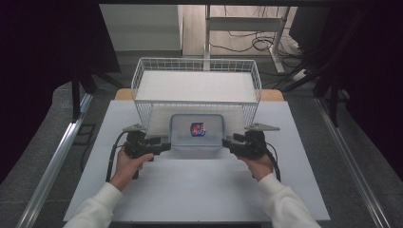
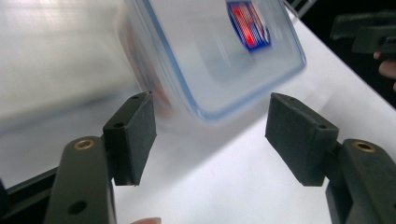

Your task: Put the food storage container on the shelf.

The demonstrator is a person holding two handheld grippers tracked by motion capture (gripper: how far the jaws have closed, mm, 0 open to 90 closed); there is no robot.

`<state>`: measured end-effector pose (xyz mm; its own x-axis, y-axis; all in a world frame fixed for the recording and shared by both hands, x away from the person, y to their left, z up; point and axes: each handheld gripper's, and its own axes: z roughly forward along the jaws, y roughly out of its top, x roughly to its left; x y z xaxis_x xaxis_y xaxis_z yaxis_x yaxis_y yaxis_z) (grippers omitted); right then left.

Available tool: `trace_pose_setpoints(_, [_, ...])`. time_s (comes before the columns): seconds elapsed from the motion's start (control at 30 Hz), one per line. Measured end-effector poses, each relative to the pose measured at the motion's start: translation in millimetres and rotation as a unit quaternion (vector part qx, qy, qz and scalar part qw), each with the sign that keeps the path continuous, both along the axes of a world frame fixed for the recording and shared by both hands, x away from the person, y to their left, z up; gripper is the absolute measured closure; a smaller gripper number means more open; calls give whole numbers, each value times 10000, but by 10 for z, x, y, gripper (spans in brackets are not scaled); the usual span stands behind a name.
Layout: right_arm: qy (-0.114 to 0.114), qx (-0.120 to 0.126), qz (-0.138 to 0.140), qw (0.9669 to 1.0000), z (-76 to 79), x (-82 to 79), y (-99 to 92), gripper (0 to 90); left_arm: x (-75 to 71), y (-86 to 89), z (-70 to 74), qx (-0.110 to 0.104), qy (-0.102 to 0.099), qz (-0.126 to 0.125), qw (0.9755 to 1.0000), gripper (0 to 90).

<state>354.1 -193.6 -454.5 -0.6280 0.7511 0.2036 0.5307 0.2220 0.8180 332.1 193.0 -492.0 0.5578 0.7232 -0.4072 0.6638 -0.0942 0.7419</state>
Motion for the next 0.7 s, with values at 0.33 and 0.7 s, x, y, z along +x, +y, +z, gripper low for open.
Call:
trace_pose_setpoints(0.33, [-208, -281, 413, 9985, -36, -318, -3, 535, -441, -23, 33, 325, -188, -141, 9992, 317])
trace_pose_setpoints(0.7, [-234, -1109, 1111, 9873, -311, -362, 481, 774, -868, -58, 2, 622, -279, -360, 9970, 315])
